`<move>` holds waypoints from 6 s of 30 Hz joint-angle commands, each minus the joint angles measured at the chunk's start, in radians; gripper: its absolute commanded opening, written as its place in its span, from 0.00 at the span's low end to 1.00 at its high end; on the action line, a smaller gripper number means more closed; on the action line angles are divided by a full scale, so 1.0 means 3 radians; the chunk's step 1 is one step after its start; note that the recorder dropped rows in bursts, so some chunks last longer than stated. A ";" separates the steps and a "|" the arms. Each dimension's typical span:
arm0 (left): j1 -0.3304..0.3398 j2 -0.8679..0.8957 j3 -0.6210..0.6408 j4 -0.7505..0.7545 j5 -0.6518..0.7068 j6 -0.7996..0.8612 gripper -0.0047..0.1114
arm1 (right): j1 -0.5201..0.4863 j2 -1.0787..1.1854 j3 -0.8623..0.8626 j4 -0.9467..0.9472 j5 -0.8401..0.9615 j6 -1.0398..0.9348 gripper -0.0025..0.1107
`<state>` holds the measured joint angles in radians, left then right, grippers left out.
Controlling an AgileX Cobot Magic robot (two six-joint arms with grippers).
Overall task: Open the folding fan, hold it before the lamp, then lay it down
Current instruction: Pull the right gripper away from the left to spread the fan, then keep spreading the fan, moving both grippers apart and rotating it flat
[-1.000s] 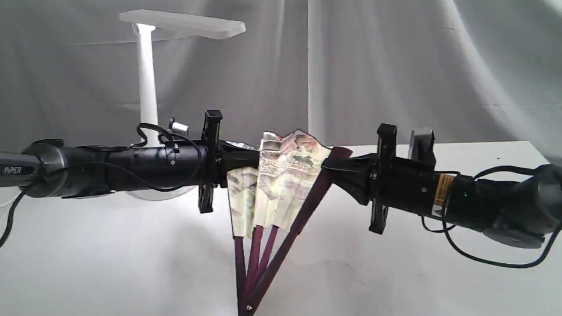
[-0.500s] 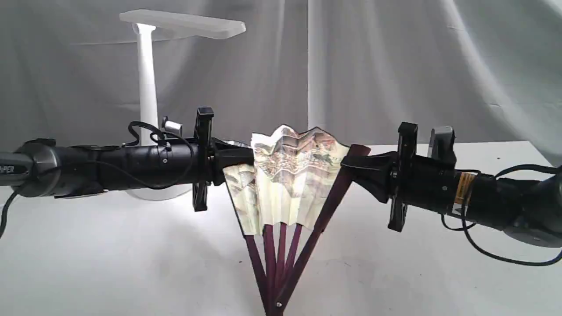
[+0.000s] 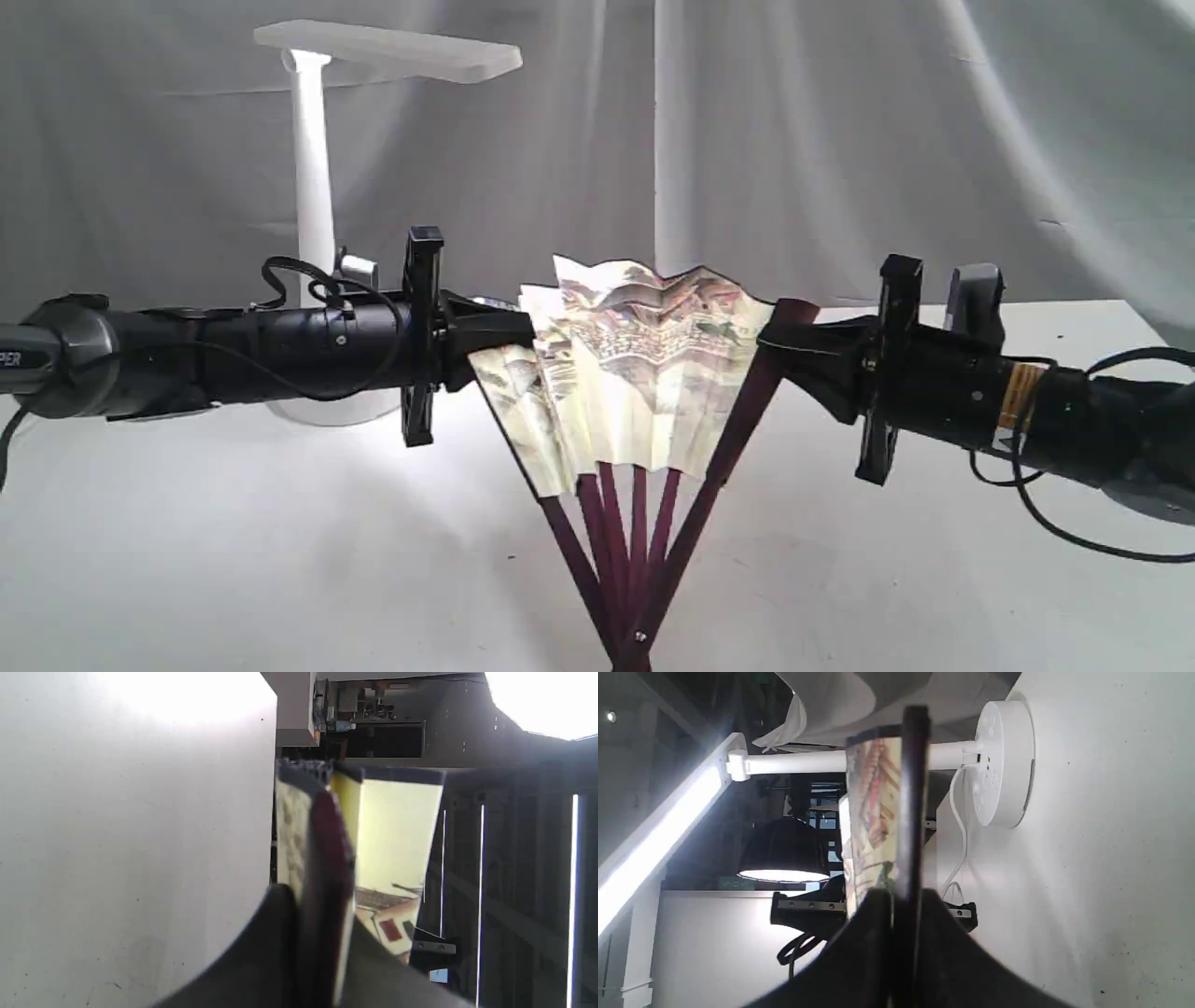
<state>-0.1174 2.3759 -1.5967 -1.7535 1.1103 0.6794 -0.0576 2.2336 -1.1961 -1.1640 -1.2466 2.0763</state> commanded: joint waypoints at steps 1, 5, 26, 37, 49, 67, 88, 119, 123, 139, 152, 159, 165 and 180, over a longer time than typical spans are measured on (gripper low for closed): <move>-0.0004 -0.0038 -0.0008 0.0030 0.0239 0.0005 0.04 | -0.0091 -0.0051 -0.0015 0.0151 0.0085 -0.0114 0.02; -0.0004 -0.0038 -0.0008 0.0030 0.0248 0.0011 0.04 | -0.0183 -0.0051 -0.0015 0.0153 0.0085 -0.0114 0.02; 0.0123 -0.0038 -0.0008 0.0072 0.0369 0.0030 0.04 | -0.0317 -0.0051 -0.0015 0.0463 0.0085 -0.0114 0.02; 0.0123 -0.0038 -0.0008 0.0132 0.0369 0.0107 0.04 | -0.0382 -0.0051 -0.0015 0.0625 0.0085 -0.0121 0.02; 0.0123 -0.0038 -0.0008 0.0147 0.0369 0.0207 0.04 | -0.0453 -0.0037 0.0118 0.0755 0.0085 -0.0244 0.02; 0.0123 -0.0038 -0.0008 0.0450 0.0369 0.0183 0.04 | -0.0453 -0.0024 0.0118 0.0795 0.0085 -0.0267 0.02; 0.0241 -0.0038 -0.0008 0.0468 0.0369 0.0123 0.04 | -0.0481 -0.0024 0.0118 0.1158 0.0085 -0.0267 0.02; 0.0572 -0.0038 -0.0008 0.0593 0.0369 0.0100 0.04 | -0.0712 -0.0024 0.0125 0.1379 0.0157 -0.0254 0.02; 0.0613 -0.0038 -0.0008 0.0601 0.0369 0.0100 0.04 | -0.0712 -0.0024 0.0262 0.1611 0.0157 -0.0278 0.02; 0.0633 -0.0050 -0.0001 0.0656 0.0369 0.0086 0.04 | -0.0712 -0.0024 0.0545 0.2115 0.0085 -0.0677 0.02; 0.0726 -0.0428 0.0066 0.0967 0.0369 -0.0006 0.04 | -0.0712 -0.0024 0.0545 0.2185 0.0085 -0.0724 0.02; 0.0841 -0.0504 0.0362 0.0841 0.0369 0.0026 0.04 | -0.0712 -0.0024 0.0545 0.2227 0.0085 -0.0724 0.02; 0.0946 -0.0504 0.0621 0.0687 0.0369 0.0259 0.04 | -0.0712 -0.0024 0.0545 0.2288 0.0085 -0.0724 0.02; 0.1091 -0.0685 0.0902 0.0718 0.0369 0.0445 0.04 | -0.0712 -0.0024 0.0545 0.2328 0.0085 -0.0730 0.02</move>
<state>0.1851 2.1897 -1.3347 -1.6207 1.2458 0.7718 -0.2479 2.2336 -1.0317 -0.6132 -1.2131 1.8585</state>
